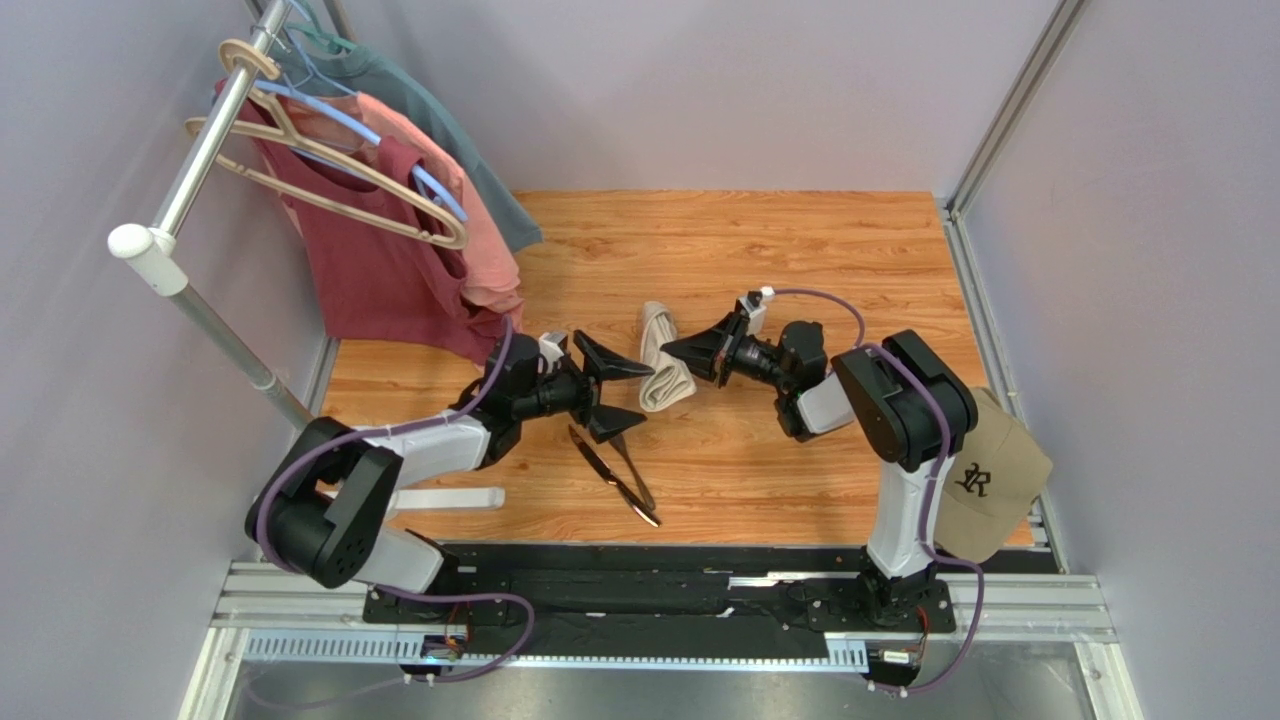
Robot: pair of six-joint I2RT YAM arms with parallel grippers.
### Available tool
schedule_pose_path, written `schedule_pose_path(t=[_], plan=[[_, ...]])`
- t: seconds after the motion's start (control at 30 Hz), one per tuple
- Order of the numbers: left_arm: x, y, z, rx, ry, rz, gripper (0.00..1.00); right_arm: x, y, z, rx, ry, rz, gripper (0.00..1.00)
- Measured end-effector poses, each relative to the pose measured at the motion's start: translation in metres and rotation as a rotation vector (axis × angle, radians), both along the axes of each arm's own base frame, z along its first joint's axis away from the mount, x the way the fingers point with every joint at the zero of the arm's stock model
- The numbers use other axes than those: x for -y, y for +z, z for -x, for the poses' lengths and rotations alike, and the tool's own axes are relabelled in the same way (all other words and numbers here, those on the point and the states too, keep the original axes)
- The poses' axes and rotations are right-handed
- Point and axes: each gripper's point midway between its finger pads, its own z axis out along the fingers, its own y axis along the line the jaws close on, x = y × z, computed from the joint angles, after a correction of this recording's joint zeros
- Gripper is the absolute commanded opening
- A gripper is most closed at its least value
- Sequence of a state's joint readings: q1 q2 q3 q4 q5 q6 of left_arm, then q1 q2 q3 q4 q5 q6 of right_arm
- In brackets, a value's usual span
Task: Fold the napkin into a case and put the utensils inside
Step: Turn over the smaller rectangle folded napkin at the center of the board.
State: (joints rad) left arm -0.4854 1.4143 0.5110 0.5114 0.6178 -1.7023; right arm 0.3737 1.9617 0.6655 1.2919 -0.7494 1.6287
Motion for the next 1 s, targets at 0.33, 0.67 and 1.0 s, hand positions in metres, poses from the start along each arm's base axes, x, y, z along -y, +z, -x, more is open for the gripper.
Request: schedule_pose_path(t=[0.33, 0.67, 1.0], plan=[[0.029, -0.028, -0.009, -0.109, 0.094, 0.102, 0.86, 0.004, 0.005, -0.002, 0.013, -0.053, 0.002, 0.0], [0.032, -0.026, -0.032, -0.011, 0.189, 0.176, 0.51, 0.005, 0.002, -0.006, 0.008, -0.093, 0.005, 0.0], [0.038, -0.024, -0.03, -0.029, 0.14, 0.197, 0.04, 0.011, -0.009, 0.003, -0.005, -0.077, 0.029, 0.32]])
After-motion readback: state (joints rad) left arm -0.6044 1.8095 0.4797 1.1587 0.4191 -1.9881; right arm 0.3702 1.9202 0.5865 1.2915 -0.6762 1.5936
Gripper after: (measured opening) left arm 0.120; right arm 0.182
